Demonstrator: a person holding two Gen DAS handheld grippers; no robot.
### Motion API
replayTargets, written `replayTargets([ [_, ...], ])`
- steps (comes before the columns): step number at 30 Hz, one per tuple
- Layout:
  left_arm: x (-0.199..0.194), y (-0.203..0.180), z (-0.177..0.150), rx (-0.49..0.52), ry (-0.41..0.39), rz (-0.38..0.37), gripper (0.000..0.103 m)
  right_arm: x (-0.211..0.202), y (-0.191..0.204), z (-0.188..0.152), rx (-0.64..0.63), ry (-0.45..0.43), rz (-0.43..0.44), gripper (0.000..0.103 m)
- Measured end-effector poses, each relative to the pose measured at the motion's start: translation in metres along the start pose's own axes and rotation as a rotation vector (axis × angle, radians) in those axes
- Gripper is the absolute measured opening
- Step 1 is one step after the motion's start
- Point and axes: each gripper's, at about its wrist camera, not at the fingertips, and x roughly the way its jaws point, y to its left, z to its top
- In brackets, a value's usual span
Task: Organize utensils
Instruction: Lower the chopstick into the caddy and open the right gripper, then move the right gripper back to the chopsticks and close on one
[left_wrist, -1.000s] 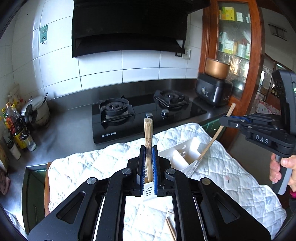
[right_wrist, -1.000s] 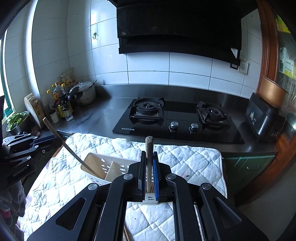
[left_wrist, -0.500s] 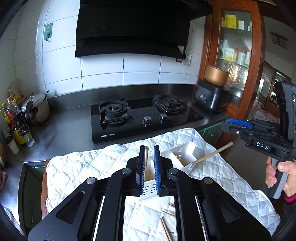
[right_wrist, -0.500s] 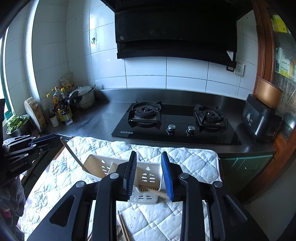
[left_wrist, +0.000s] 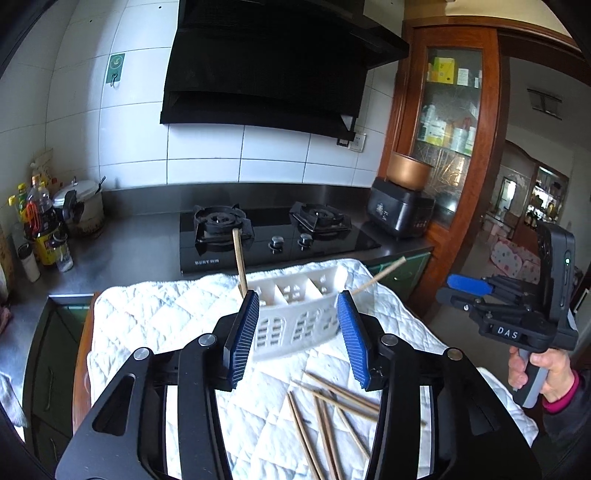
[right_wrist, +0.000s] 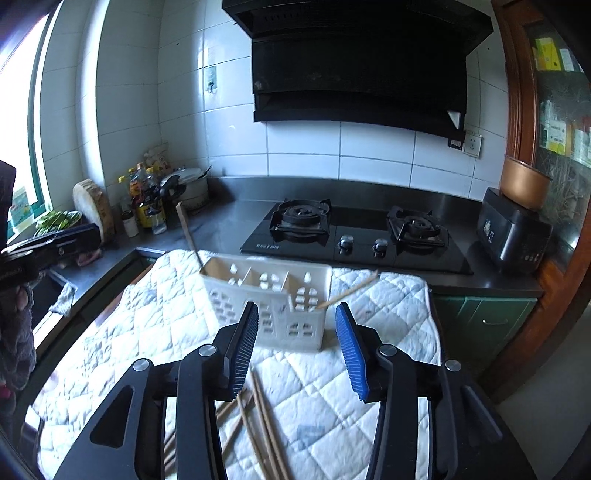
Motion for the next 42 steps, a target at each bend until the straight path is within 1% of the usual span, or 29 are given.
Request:
replayTargets([
  [4,-0.015,-0.003,-0.032,-0.012,0.012,-0.003,0.045,-0.005,0.01,-0.041,-0.015,0.035,0.033,0.043],
  [10,-0.029,-0.001,-0.076,-0.028,0.034,0.032,0.045,0.004,0.03,-0.106,-0.054,0.13,0.073,0.042],
  [13,-0.033,0.004,-0.097,-0.043,0.055,0.054,0.045,0.013,0.038,-0.133,-0.092,0.171,0.075,0.04],
  [15,-0.035,0.01,-0.109,-0.06,0.067,0.064,0.045,0.02,0.04,-0.147,-0.112,0.2,0.073,0.036],
  [17,-0.037,0.016,-0.119,-0.085,0.084,0.067,0.045,0.028,0.043,-0.158,-0.122,0.227,0.08,0.034],
  [18,-0.037,0.019,-0.123,-0.094,0.091,0.069,0.045,0.031,0.044,-0.162,-0.128,0.238,0.083,0.032],
  [23,-0.037,0.025,-0.15,-0.107,0.13,0.076,0.045,0.048,0.046,-0.171,-0.169,0.275,0.091,0.028],
  [31,-0.029,0.033,-0.178,-0.133,0.198,0.071,0.045,0.07,0.042,-0.178,-0.182,0.319,0.081,0.025],
  [40,-0.011,0.011,-0.201,-0.108,0.277,0.027,0.043,0.078,0.038,-0.185,-0.19,0.351,0.076,0.022],
  [42,-0.004,0.006,-0.207,-0.109,0.299,0.017,0.042,0.078,0.037,-0.185,-0.191,0.353,0.074,0.018],
])
